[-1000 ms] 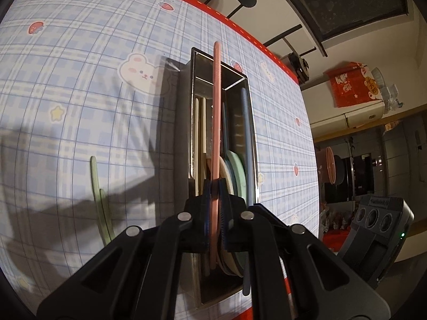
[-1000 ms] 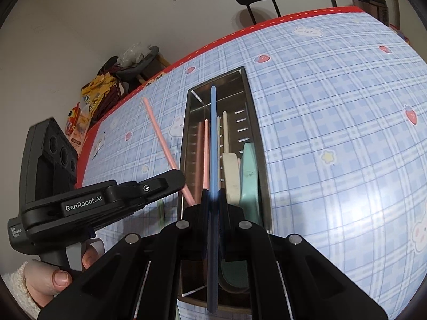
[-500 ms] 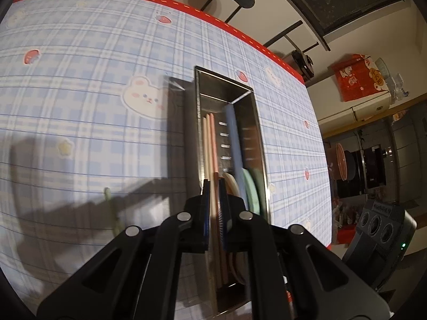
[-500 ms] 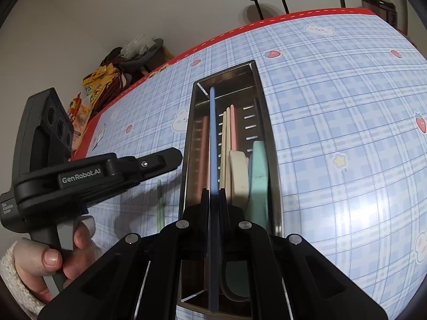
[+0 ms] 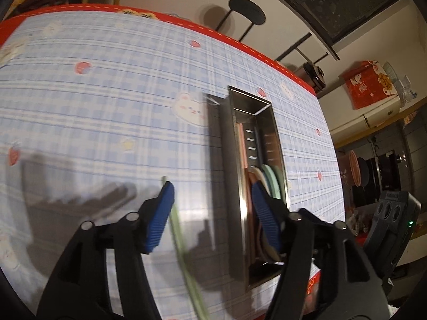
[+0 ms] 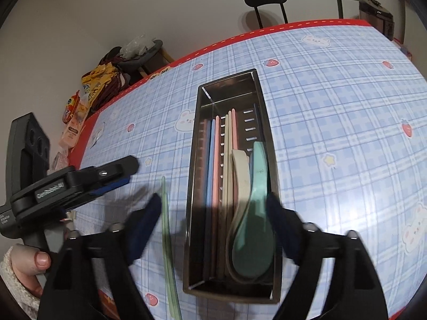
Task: Organize utensils
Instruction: 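Lower the chopsticks into the basket and open both tools, then move both tools to the two green chopsticks, then grasp a green chopstick with the right tool, then grasp the other green chopstick with the left tool while the right tool holds its chopstick, then carry both green chopsticks upright over the basket with both tools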
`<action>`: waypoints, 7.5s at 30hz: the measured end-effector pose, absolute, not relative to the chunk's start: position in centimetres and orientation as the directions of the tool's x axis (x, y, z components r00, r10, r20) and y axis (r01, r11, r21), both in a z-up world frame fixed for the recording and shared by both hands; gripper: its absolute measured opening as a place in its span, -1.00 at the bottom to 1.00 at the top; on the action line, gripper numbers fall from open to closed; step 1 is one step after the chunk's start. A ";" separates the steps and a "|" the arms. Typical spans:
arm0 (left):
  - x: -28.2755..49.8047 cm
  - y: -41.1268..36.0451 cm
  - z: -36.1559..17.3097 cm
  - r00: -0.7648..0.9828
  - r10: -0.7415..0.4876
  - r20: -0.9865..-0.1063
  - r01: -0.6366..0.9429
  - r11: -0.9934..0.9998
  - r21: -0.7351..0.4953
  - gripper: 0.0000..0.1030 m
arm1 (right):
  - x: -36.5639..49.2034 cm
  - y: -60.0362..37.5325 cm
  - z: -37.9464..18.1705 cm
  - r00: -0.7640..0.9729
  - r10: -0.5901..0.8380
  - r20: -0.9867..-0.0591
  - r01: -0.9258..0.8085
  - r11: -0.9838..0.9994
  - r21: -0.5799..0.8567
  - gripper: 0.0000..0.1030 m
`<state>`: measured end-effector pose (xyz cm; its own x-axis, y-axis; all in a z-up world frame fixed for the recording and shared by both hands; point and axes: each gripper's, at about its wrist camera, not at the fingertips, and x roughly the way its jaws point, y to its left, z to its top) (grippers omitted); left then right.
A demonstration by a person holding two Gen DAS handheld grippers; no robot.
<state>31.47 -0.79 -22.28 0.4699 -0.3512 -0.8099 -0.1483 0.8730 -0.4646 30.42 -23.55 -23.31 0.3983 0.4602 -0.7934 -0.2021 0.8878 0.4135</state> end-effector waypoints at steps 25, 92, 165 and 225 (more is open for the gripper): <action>18.2 0.6 -25.8 0.360 -0.134 -0.923 -0.177 0.962 -0.208 0.88 | 18.5 -22.2 -24.9 0.381 0.349 -0.856 -0.282 0.926 0.252 0.88; 22.0 -4.3 -27.3 0.391 -0.118 -0.913 -0.040 0.989 -0.145 0.75 | 15.8 -20.5 -28.8 0.331 0.359 -0.872 -0.346 0.906 0.242 -0.87; 14.2 2.4 -23.2 0.487 -0.270 -0.831 -0.160 0.907 -0.389 -0.80 | 17.2 -20.1 -23.5 0.358 0.541 -0.761 -0.431 0.819 0.379 -0.88; 22.4 -10.7 -28.6 0.308 -0.177 -0.935 0.124 0.982 -0.145 -0.80 | 23.1 -30.4 -21.8 0.482 0.499 -0.720 -0.166 0.859 0.484 -0.88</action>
<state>22.36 -10.66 -28.59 0.3079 -0.1771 -0.9348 0.1238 0.9816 -0.1452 23.06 -30.37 -21.78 0.4824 0.4985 -0.7202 -0.1657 0.8594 0.4838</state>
